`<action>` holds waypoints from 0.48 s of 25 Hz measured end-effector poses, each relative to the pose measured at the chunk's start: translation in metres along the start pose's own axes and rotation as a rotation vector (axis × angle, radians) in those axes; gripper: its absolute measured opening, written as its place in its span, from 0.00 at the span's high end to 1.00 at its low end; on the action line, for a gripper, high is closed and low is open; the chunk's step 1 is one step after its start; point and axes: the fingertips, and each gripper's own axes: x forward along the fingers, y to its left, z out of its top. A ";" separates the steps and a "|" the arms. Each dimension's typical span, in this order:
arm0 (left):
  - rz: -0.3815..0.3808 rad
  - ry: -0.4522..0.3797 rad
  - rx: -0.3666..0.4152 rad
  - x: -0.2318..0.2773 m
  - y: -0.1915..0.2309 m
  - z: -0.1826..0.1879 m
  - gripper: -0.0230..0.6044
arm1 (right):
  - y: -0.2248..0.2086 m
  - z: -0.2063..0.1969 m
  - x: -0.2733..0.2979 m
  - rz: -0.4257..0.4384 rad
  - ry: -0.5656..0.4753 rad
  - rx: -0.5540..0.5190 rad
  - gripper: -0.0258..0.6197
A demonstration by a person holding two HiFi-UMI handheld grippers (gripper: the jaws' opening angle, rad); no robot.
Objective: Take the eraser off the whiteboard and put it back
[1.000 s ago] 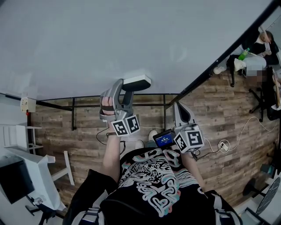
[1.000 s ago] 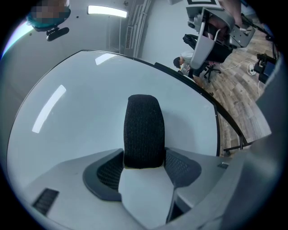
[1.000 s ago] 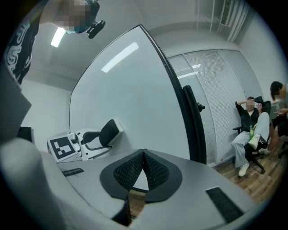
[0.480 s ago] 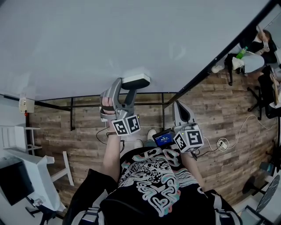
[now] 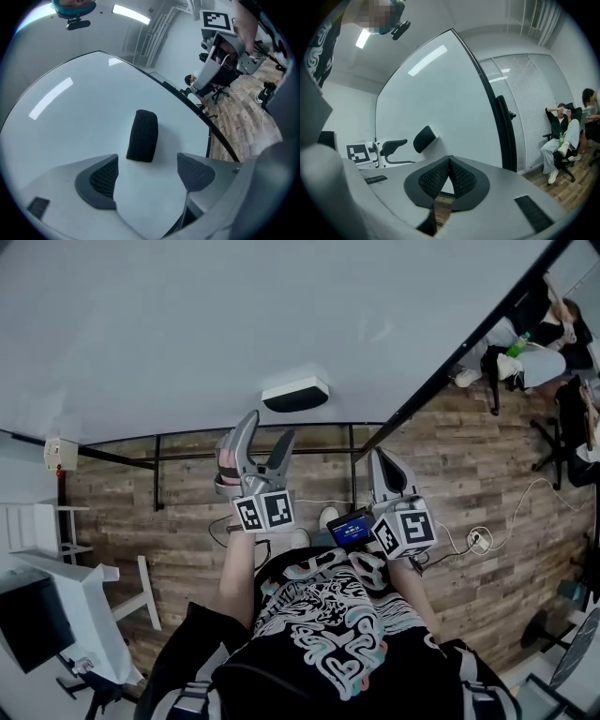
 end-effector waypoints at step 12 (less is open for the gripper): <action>0.032 -0.076 -0.510 -0.080 0.027 -0.015 0.60 | 0.054 -0.005 -0.034 0.009 0.002 -0.031 0.92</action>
